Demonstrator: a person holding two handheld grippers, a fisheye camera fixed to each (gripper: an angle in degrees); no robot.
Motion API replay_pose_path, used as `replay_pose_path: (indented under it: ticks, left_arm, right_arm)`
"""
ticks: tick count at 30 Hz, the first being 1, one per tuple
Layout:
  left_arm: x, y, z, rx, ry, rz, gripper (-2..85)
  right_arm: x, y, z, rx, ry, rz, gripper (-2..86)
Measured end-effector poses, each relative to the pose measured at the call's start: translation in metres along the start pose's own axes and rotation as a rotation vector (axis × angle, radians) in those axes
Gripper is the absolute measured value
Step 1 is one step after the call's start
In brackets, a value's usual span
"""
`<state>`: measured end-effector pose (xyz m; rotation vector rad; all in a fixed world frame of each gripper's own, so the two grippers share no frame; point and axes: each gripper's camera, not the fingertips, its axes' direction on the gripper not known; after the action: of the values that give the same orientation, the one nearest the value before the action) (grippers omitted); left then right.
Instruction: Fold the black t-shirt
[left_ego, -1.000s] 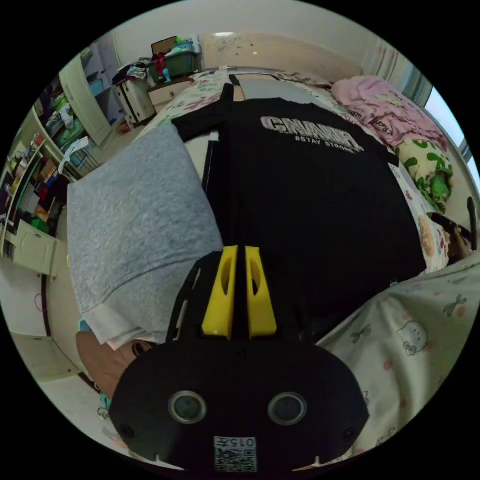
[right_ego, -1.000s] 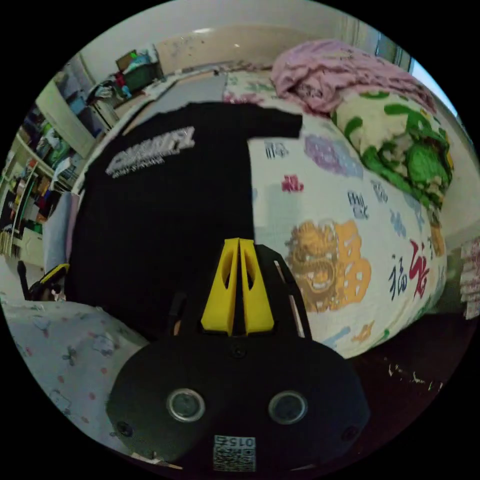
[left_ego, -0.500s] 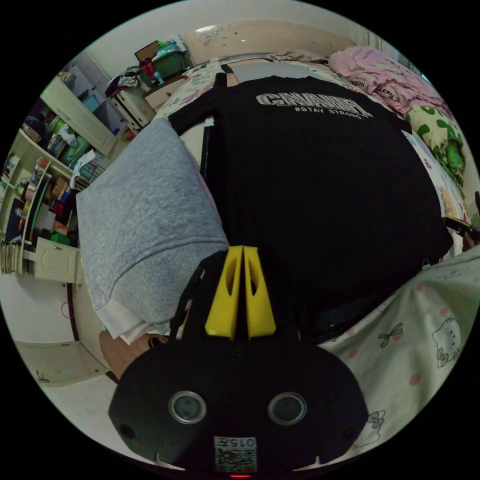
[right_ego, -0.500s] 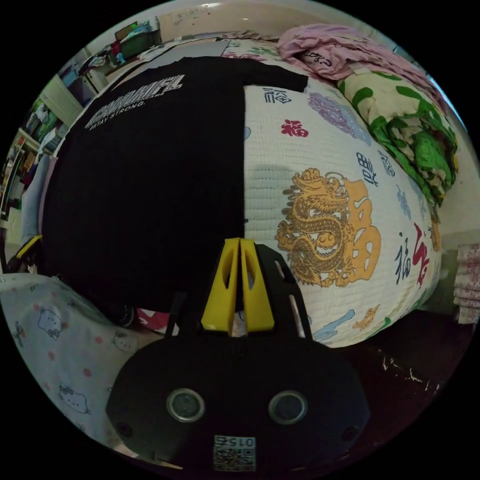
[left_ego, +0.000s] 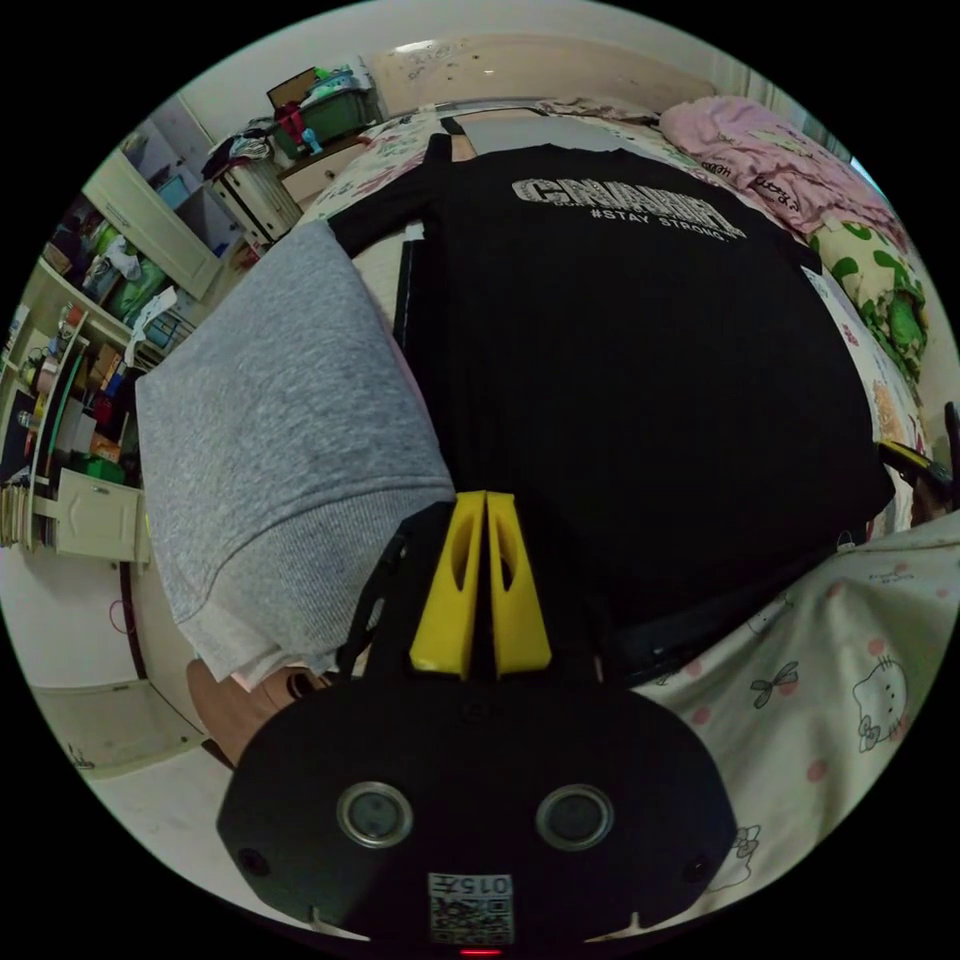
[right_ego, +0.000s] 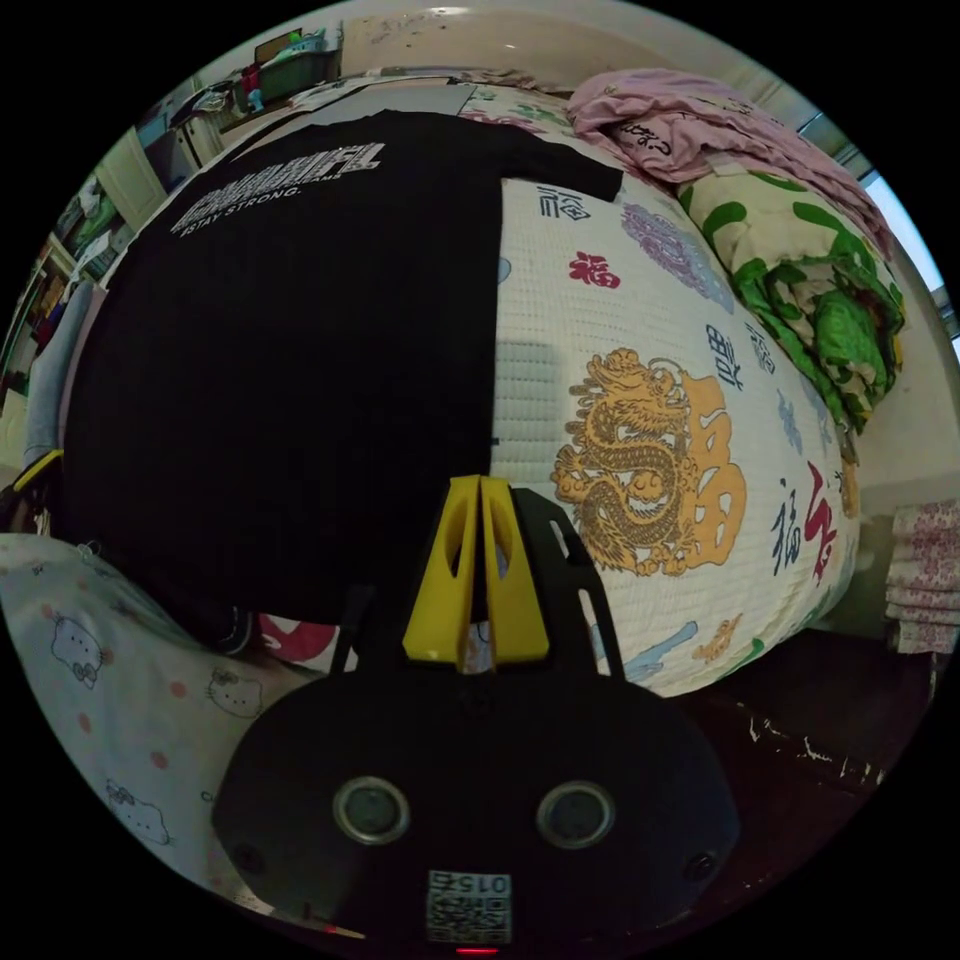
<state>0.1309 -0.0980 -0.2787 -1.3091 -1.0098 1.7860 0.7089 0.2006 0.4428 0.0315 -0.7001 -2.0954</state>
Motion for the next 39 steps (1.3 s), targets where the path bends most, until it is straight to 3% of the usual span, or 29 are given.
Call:
replay_pose_path:
  ticks: [12,25,31,39]
  left_arm:
    - [-0.007,-0.067,0.004,-0.055,0.054,0.068,-0.7]
    - [0.0,-0.167,0.018,-0.136,0.099,0.439,-0.9]
    - [0.0,-0.218,0.025,-0.205,0.137,0.568,-0.9]
    - [-0.007,-0.253,0.019,-0.173,0.127,0.613,-0.9]
  right_arm:
    - [0.072,0.175,0.014,-0.112,0.033,0.0,-0.9]
    - [0.108,0.277,-0.009,-0.303,0.239,-0.03,-1.0]
    - [0.126,0.304,-0.049,-0.375,0.319,-0.07,-1.0]
    - [0.187,0.335,-0.154,-0.293,0.261,0.07,-1.0]
